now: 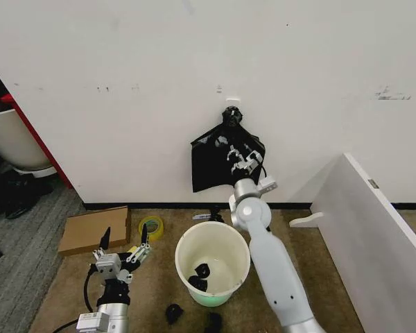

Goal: Place the garbage bag over the trash bin.

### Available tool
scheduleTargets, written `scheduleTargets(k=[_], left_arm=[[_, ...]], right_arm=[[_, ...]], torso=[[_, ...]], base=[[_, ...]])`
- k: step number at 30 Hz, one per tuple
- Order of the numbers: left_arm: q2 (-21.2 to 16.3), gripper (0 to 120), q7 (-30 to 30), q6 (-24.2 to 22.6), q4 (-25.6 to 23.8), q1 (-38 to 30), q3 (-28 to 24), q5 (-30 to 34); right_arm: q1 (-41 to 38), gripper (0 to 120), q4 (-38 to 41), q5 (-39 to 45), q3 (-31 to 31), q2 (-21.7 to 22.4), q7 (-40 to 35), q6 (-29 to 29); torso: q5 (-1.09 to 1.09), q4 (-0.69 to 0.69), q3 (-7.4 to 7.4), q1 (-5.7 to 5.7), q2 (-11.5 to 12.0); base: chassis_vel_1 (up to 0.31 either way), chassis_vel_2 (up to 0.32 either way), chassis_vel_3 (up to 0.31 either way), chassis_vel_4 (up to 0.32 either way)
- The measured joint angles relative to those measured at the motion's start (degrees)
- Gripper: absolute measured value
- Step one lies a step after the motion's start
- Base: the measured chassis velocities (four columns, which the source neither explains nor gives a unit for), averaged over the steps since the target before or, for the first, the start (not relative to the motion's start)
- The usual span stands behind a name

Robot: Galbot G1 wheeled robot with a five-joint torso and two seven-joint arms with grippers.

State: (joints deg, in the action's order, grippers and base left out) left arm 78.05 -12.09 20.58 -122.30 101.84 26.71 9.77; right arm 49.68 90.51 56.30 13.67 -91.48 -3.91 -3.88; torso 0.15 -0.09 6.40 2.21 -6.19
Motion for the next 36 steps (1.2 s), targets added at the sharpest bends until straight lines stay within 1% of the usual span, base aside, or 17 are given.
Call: scheduleTargets(k=[3,7,10,12,13,14,17,21,29,35,36], left_arm=[[-0.1,100,-0.4,0.0,0.1,-0.2,0.0,0.0],[-0.1,100,-0.5,0.0,0.1,-0.2,0.0,0.0],[-0.1,100,-0.5,0.0,0.1,-0.2,-0.1,0.0],[-0.1,100,-0.5,0.0,0.0,-0.2,-0.3,0.0],[0.0,100,-0.5,0.0,0.0,-0.2,-0.4,0.0],[0.0,100,-0.5,0.0,0.0,-0.2,-0.4,0.0],[0.1,100,-0.5,0.0,-0.1,-0.2,-0.7,-0.2],[0.3,100,-0.5,0.0,-0.1,-0.1,-0.8,-0.3],[0.3,100,-0.5,-0.1,-0.2,-0.1,-0.6,-0.4],[0.6,100,-0.5,-0.1,0.2,-0.3,-0.6,-0.4],[0.7,100,-0.5,-0.1,0.4,-0.4,-0.6,-0.4]], right_arm=[[3.8,0,2.9,-1.5,-1.6,2.8,0.4,-0.1],[5.9,0,4.6,-3.2,-2.7,5.2,0.4,-0.1],[8.8,0,6.8,-5.7,-4.2,8.9,0.5,-0.5],[11.6,0,8.9,-8.3,-5.6,12.7,0.5,-1.1],[12.3,0,9.4,-9.2,-6.1,13.7,0.6,-1.4],[12.3,0,9.4,-9.2,-6.1,13.7,0.6,-1.4],[15.5,0,10.9,-13.2,-7.6,16.5,0.7,-2.1],[19.3,0,11.5,-17.6,-8.8,18.7,1.6,-3.7],[23.6,0,12.7,-22.4,-11.0,21.2,4.0,-6.7],[24.8,0,11.9,-27.0,-11.9,21.9,8.5,-10.4],[25.0,0,11.3,-28.3,-11.6,22.0,10.4,-12.0]], torso=[[0.0,-0.02,0.0,0.0,0.0],[0.0,-0.02,0.0,0.0,0.0],[0.01,-0.02,0.0,0.0,0.0],[0.01,-0.02,0.0,0.0,0.0],[0.01,-0.02,0.0,0.0,0.0],[0.01,-0.02,0.0,0.0,0.0],[0.01,-0.03,-0.01,0.0,0.0],[0.0,-0.02,0.0,0.0,0.0],[0.0,-0.02,0.0,0.0,0.0],[0.0,-0.01,0.0,0.0,0.0],[0.0,-0.01,0.0,0.0,0.0]], base=[[0.0,0.0,0.0,0.0],[0.0,0.0,0.0,0.0],[0.0,0.0,0.0,0.0],[0.0,0.0,0.0,0.0],[0.0,0.0,0.0,0.0],[0.0,0.0,0.0,0.0],[0.0,0.0,0.0,0.0],[0.0,0.0,0.0,0.0],[0.0,0.0,0.0,0.0],[0.0,0.0,0.0,0.0],[0.0,0.0,0.0,0.0]])
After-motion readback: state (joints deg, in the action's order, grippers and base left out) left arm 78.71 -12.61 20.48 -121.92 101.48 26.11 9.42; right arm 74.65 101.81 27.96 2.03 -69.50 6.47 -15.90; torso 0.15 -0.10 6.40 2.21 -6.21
